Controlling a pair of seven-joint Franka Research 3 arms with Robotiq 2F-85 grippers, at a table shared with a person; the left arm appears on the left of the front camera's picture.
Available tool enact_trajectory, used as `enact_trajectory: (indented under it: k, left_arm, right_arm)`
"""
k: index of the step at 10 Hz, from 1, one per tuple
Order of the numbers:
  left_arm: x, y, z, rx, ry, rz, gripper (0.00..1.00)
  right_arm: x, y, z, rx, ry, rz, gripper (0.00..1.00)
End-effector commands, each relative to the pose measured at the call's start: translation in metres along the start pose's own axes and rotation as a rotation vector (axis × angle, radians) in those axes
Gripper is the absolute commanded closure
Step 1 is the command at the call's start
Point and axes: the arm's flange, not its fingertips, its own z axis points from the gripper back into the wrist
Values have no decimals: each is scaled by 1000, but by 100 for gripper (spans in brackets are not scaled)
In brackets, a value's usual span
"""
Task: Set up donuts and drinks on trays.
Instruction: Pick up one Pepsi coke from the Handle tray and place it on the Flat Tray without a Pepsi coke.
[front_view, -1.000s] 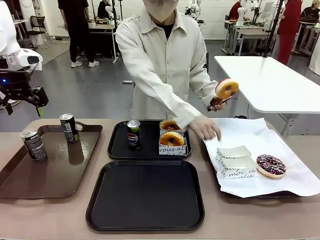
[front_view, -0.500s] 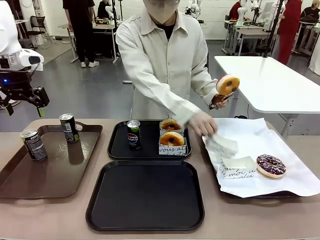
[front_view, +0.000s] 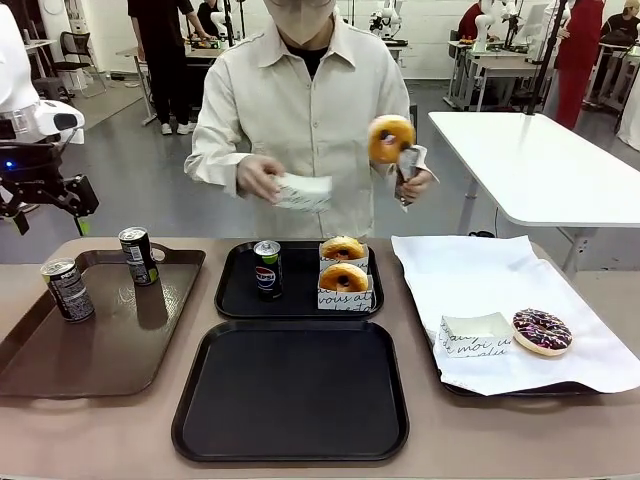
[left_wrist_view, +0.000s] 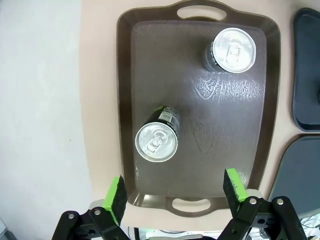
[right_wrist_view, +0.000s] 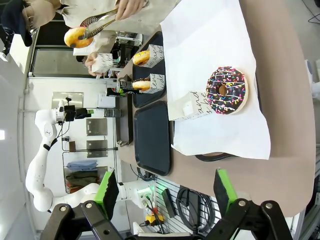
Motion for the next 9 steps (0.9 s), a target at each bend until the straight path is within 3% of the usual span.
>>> enact_trajectory:
  k: [1,5,9]
  left_arm:
    - [5,13,-16,-95,-28,-22,0]
    - [13,32,-46,-117,-67,30,0]
    - [19,33,-80,-56,-15,13,0]
  right_arm:
    - [3,1,0,25,-14,3,0]
    - [3,1,0,25,-14,3,0]
    - [3,1,0,25,-14,3,0]
